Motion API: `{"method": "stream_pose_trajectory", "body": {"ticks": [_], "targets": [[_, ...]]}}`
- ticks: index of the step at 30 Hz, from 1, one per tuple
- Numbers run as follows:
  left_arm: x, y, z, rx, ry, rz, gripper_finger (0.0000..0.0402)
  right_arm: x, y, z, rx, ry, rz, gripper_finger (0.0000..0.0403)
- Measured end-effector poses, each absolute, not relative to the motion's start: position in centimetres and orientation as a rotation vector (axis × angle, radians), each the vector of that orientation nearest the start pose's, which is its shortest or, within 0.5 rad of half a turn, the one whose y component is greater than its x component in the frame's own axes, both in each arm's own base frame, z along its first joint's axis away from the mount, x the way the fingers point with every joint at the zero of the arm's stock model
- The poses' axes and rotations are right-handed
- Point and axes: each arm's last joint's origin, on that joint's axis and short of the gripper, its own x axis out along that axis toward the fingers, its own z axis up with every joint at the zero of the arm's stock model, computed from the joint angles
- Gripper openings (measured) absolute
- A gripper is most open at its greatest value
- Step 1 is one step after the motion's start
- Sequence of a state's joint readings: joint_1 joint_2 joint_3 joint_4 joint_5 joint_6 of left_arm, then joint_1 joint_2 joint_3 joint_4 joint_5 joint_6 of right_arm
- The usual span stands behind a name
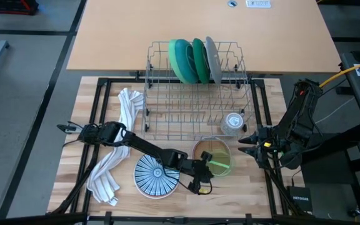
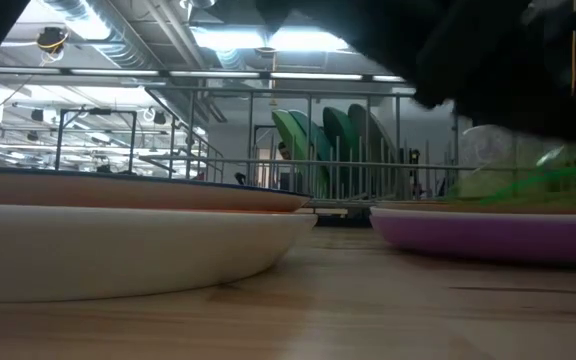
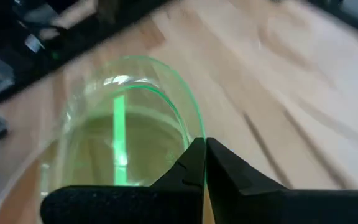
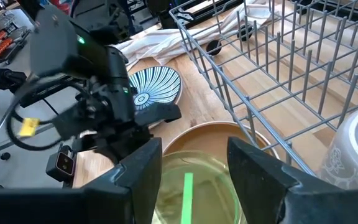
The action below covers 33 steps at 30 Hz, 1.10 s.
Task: Sort dishes
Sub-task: Put the green plate into the dish rack
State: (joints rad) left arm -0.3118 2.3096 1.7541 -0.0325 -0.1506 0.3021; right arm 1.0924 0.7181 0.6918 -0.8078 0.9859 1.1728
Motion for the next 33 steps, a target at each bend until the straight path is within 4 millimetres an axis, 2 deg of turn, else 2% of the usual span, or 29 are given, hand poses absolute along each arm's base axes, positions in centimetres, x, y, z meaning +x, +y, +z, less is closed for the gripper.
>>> {"method": "stream_pose_trajectory", "body": {"ticks": [15,18,25,30,33], "targets": [[50.9,-15.5,21.3,0.123,0.449,-0.142,0.0000,7.8,9.7,27.0,0.440,0.392,-0.150,0.0186],[50.7,-15.5,22.4,0.060,0.436,-0.129,0.0000,7.7,9.6,27.1,0.439,0.382,-0.151,0.0186],[48.8,-14.5,27.4,-0.137,0.412,-0.014,0.0000,7.4,8.9,28.4,0.440,0.352,-0.127,0.0186],[46.9,-14.3,31.7,-0.173,0.323,0.061,0.0000,7.3,8.6,30.3,0.408,0.309,-0.116,0.0186],[45.3,-13.9,34.2,-0.214,0.285,0.166,0.0000,7.2,8.5,31.2,0.376,0.287,-0.114,0.0186]]}}
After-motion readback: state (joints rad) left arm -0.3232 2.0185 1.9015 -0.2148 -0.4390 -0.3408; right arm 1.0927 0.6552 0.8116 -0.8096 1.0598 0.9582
